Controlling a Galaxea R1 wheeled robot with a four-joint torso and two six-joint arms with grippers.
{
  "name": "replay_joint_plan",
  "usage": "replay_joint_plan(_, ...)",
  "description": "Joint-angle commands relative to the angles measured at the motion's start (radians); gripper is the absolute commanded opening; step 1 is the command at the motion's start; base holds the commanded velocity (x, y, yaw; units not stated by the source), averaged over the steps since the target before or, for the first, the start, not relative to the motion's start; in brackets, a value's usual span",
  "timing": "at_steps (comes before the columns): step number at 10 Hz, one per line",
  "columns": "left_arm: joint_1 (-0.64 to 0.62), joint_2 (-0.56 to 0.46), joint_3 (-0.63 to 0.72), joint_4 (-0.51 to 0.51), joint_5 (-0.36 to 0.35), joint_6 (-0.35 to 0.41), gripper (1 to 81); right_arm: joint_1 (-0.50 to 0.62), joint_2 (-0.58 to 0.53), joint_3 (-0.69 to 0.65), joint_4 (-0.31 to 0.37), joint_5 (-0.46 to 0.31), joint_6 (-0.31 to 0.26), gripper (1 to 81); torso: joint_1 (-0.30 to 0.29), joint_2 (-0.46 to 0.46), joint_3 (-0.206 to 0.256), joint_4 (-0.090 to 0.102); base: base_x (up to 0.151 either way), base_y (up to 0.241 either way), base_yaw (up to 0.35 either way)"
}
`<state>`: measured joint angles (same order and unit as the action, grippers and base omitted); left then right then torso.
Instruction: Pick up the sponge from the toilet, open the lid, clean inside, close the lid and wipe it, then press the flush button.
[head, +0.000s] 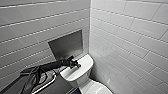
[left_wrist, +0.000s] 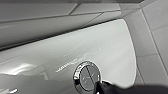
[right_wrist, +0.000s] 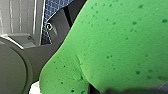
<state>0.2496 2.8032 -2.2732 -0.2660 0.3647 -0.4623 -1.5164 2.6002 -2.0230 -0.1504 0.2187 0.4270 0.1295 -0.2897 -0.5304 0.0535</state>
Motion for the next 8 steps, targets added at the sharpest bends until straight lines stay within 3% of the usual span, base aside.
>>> replay_joint_plan(1,-0.181,0.035,-0.052,-0.01,0.025,0.008,1.0,0.007,-0.013,0.021,0.006,-0.056,-0.001,1.0,0.0,0.0,0.0,0.0,0.0,0.0,0.0)
replay_joint_plan(7,-0.177,0.095,-0.124,0.045,0.005,0.01,1.0,0.003,0.002,0.023,0.003,-0.056,-0.002,1.0,0.0,0.0,0.0,0.0,0.0,0.0,0.0)
replay_joint_plan(8,-0.174,0.102,-0.137,0.053,0.005,0.01,1.0,0.004,0.008,0.015,0.003,-0.056,-0.002,1.0,0.0,0.0,-0.032,0.0,0.0,0.0,0.0)
